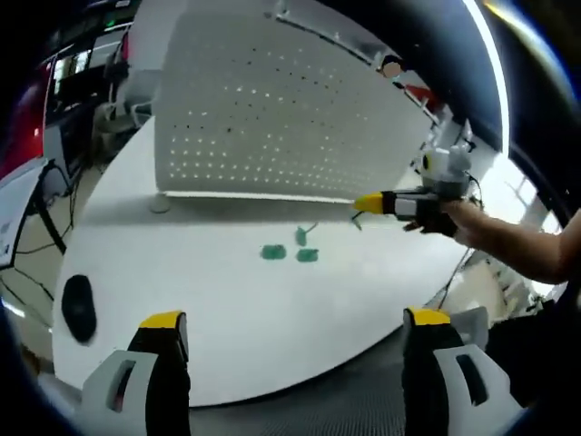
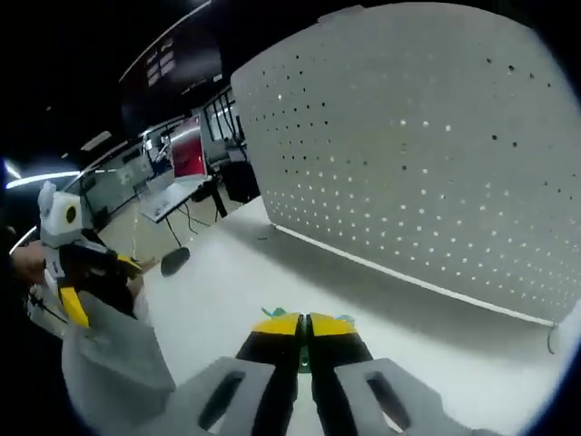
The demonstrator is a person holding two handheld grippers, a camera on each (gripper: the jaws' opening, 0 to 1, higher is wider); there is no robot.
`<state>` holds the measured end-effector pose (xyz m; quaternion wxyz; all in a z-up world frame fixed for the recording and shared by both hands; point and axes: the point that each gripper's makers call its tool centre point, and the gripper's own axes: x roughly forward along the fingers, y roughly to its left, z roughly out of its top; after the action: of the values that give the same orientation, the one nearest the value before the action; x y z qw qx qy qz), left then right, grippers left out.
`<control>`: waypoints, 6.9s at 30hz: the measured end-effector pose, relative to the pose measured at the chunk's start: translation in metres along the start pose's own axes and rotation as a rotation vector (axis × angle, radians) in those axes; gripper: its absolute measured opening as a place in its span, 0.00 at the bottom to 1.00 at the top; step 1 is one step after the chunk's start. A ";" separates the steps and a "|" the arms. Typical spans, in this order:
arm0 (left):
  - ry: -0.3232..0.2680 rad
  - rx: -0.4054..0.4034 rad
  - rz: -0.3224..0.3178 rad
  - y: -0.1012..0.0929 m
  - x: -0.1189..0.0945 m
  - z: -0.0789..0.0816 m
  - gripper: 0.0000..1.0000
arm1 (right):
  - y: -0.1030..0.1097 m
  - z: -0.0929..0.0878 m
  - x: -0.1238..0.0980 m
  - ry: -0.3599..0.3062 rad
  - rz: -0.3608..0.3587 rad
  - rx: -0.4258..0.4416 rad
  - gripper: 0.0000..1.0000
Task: Insert the hook assembly into the mounting plate slot until the hook locks in place.
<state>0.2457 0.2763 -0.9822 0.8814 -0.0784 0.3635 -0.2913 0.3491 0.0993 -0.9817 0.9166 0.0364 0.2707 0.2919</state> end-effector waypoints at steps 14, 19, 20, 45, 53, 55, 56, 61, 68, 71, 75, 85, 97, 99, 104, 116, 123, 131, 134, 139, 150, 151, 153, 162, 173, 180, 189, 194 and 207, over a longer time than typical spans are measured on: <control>-0.071 -0.097 -0.050 -0.017 0.019 0.036 0.95 | 0.074 0.047 -0.024 -0.227 0.084 0.168 0.00; -0.073 -0.084 -0.070 -0.023 0.024 0.037 0.91 | 0.096 0.047 -0.024 -0.233 0.112 0.206 0.00; -0.074 -0.087 -0.073 -0.024 0.024 0.038 0.91 | 0.101 0.046 -0.024 -0.239 0.123 0.212 0.00; -0.141 -0.243 -0.293 -0.065 0.016 0.046 0.25 | 0.165 0.053 -0.034 -0.297 0.248 0.167 0.00; -0.178 -0.303 -0.339 -0.068 0.009 0.055 0.12 | 0.172 0.061 -0.040 -0.330 0.254 0.137 0.00; -0.177 -0.304 -0.349 -0.071 0.008 0.055 0.09 | 0.174 0.061 -0.041 -0.333 0.255 0.132 0.00; -0.180 -0.306 -0.358 -0.073 0.007 0.056 0.05 | 0.175 0.061 -0.041 -0.333 0.255 0.130 0.00; -0.197 -0.297 -0.357 -0.075 0.004 0.058 0.05 | 0.178 0.063 -0.045 -0.343 0.254 0.113 0.00; -0.206 -0.274 -0.341 -0.076 0.001 0.060 0.02 | 0.185 0.066 -0.049 -0.362 0.237 0.033 0.00; -0.227 -0.269 -0.323 -0.075 -0.001 0.066 0.01 | 0.184 0.070 -0.050 -0.366 0.239 0.026 0.00; -0.255 -0.184 -0.248 -0.065 -0.004 0.076 0.01 | 0.177 0.090 -0.063 -0.446 0.219 0.040 0.05; -0.361 -0.105 -0.199 -0.053 -0.018 0.091 0.01 | 0.166 0.100 -0.073 -0.430 0.251 0.126 0.09; -0.359 0.124 -0.094 -0.058 -0.019 0.092 0.01 | 0.196 0.081 -0.063 -0.355 0.319 0.113 0.11; -0.366 0.163 -0.083 -0.060 -0.020 0.094 0.01 | 0.197 0.080 -0.062 -0.350 0.320 0.111 0.11; -0.395 0.212 -0.079 -0.064 -0.023 0.098 0.01 | 0.196 0.080 -0.060 -0.350 0.316 0.115 0.10; -0.426 0.267 -0.064 -0.068 -0.026 0.104 0.01 | 0.201 0.082 -0.060 -0.366 0.313 0.095 0.06; -0.422 0.272 -0.049 -0.063 -0.028 0.102 0.01 | 0.202 0.081 -0.056 -0.370 0.300 0.078 0.01; -0.407 0.210 -0.078 -0.062 -0.029 0.100 0.02 | 0.203 0.081 -0.054 -0.399 0.292 0.127 0.00; -0.396 0.218 -0.081 -0.062 -0.029 0.097 0.02 | 0.205 0.079 -0.054 -0.392 0.285 0.101 0.00; -0.440 0.229 -0.077 -0.061 -0.033 0.094 0.04 | 0.207 0.077 -0.053 -0.366 0.304 0.091 0.00; -0.432 0.211 -0.070 -0.044 -0.039 0.082 0.51 | 0.204 0.075 -0.053 -0.343 0.303 0.066 0.00; -0.433 0.212 -0.077 -0.045 -0.040 0.082 0.54 | 0.203 0.075 -0.053 -0.343 0.303 0.070 0.00; -0.416 0.205 -0.107 -0.048 -0.040 0.079 0.57 | 0.203 0.074 -0.054 -0.344 0.302 0.069 0.00; -0.381 0.171 -0.160 -0.051 -0.034 0.066 0.95 | 0.200 0.066 -0.052 -0.326 0.275 0.014 0.00; -0.376 0.135 -0.191 -0.054 -0.037 0.059 1.00 | 0.188 0.062 -0.047 -0.341 0.221 -0.001 0.00; -0.401 0.070 -0.212 -0.053 -0.040 0.061 0.98 | 0.170 0.079 -0.040 -0.392 0.158 0.050 0.00; -0.389 0.036 -0.222 -0.043 -0.039 0.059 0.98 | 0.130 0.117 -0.033 -0.529 -0.029 0.006 0.00; -0.393 0.027 -0.195 -0.030 -0.046 0.060 0.99 | 0.110 0.135 -0.040 -0.622 -0.148 -0.016 0.00; -0.383 0.019 -0.187 -0.020 -0.052 0.061 1.00 | 0.062 0.155 -0.017 -0.646 -0.255 0.012 0.00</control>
<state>0.2493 0.2853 -0.9005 0.9042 -0.1576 0.1779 -0.3548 0.3859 0.1557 -0.8278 0.9839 0.0980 -0.0296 0.1468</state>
